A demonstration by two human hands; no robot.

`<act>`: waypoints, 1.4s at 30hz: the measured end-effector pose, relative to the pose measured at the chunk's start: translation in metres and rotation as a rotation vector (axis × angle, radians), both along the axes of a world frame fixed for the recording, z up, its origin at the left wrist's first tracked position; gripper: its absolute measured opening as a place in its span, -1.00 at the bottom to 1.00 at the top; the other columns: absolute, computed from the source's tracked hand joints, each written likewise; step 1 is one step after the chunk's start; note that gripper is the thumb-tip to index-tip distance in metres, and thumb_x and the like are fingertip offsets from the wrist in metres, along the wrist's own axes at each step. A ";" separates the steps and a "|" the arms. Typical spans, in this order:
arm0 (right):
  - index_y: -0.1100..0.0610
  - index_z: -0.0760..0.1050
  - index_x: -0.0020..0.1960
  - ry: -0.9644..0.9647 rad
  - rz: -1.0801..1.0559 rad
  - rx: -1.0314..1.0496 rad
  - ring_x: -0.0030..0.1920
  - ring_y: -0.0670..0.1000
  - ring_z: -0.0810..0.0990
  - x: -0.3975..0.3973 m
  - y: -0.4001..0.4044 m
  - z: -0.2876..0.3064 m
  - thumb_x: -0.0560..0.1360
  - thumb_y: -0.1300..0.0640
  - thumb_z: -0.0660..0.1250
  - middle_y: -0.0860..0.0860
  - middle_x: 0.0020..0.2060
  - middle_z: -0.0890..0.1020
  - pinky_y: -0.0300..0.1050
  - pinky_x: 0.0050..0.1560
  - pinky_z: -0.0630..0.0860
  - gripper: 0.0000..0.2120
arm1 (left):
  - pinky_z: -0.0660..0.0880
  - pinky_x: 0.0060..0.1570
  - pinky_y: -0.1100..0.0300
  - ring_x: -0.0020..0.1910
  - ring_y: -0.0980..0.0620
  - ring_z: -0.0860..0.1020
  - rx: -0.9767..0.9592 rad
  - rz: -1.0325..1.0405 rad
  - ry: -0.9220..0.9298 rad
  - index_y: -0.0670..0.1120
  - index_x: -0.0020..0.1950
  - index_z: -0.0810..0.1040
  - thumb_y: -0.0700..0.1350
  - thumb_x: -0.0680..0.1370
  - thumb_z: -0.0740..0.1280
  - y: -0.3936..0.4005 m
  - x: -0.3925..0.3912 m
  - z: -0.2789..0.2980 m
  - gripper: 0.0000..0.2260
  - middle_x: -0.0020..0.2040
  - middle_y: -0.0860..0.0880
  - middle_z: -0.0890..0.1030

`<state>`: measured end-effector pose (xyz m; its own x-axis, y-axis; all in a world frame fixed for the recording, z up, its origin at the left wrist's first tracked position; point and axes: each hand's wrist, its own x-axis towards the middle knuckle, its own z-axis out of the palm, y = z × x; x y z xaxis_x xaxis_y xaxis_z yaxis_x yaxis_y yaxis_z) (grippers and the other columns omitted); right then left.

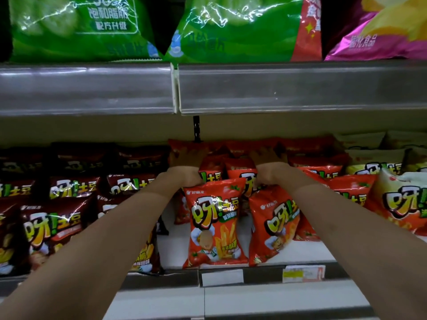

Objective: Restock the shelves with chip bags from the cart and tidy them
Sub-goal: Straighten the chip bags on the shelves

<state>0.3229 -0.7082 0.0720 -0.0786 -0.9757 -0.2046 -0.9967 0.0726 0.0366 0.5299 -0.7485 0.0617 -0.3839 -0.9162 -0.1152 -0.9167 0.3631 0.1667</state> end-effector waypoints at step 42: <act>0.07 0.07 0.51 0.091 0.107 0.092 0.46 0.20 0.19 0.014 0.058 0.006 0.44 -0.11 0.43 0.13 0.44 0.31 0.25 0.42 0.09 -0.19 | 0.13 0.28 -0.01 0.33 -0.03 0.35 0.034 -0.140 -0.136 0.00 0.37 0.19 0.23 0.30 0.51 0.055 0.034 0.001 -0.20 0.36 0.00 0.40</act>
<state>0.3370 -0.6497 0.0782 0.0026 -0.9569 -0.2903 -0.9908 -0.0418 0.1288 0.5635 -0.6937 0.0627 -0.4856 -0.8498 -0.2051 -0.8728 0.4845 0.0590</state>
